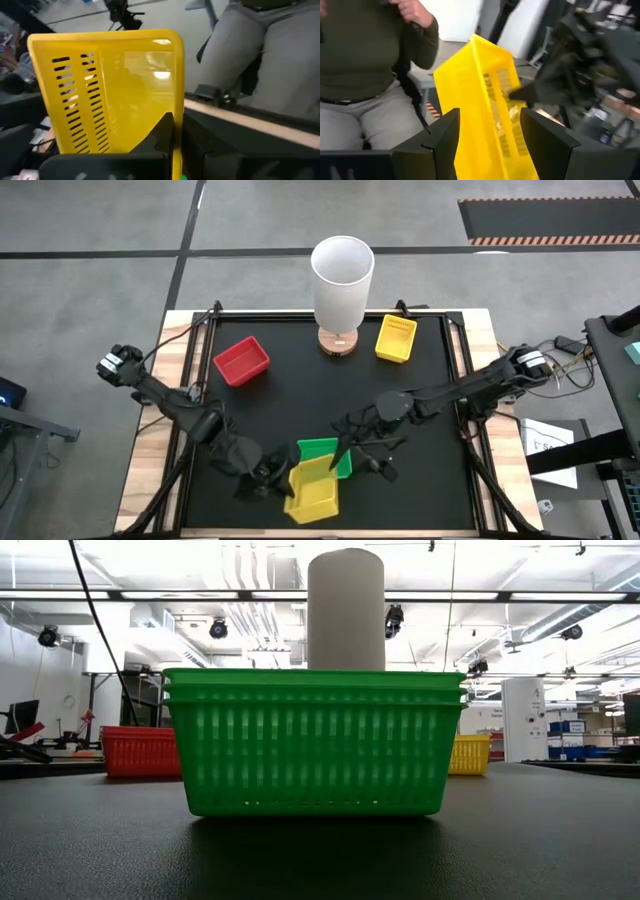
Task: Stack baskets by color
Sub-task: Stack the bottom yellow bin on the stacked yellow bins
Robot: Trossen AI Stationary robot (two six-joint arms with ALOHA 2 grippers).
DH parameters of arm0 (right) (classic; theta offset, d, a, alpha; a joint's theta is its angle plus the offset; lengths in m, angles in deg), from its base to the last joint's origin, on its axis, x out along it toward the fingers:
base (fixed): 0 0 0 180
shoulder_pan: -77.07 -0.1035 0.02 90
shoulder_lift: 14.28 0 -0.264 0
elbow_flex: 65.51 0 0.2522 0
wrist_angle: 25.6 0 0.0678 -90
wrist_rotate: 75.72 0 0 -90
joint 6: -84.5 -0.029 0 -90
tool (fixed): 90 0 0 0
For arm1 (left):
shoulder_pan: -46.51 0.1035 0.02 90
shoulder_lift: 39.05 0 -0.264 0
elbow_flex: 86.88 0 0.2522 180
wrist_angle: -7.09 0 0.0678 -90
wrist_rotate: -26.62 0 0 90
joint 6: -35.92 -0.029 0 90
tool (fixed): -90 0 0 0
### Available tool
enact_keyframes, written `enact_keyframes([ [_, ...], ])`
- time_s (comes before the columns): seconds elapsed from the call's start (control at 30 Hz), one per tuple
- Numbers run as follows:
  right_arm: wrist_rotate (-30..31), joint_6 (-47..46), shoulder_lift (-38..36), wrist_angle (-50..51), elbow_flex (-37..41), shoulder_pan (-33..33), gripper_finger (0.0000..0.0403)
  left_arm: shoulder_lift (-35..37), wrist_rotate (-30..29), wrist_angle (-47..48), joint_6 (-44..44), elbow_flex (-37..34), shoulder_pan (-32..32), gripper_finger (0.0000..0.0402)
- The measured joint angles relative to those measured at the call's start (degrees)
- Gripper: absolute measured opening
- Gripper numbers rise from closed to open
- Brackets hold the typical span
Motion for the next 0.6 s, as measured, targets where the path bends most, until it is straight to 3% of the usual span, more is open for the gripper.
enact_keyframes([
  [0.23,-13.26,0.87,6.11,3.70,-6.22,2.08,0.0199,-0.37,2.32,-0.93,-1.52,-0.08,3.54,0.0000],
  [0.33,-15.84,2.23,7.30,4.85,-8.20,2.41,0.0185,-0.46,3.54,-0.97,-1.62,-0.10,4.26,0.0000],
  [0.6,-16.30,11.41,7.52,11.24,-9.95,2.32,0.0065,-0.62,4.37,-1.04,-1.26,-0.49,5.14,0.0003],
])
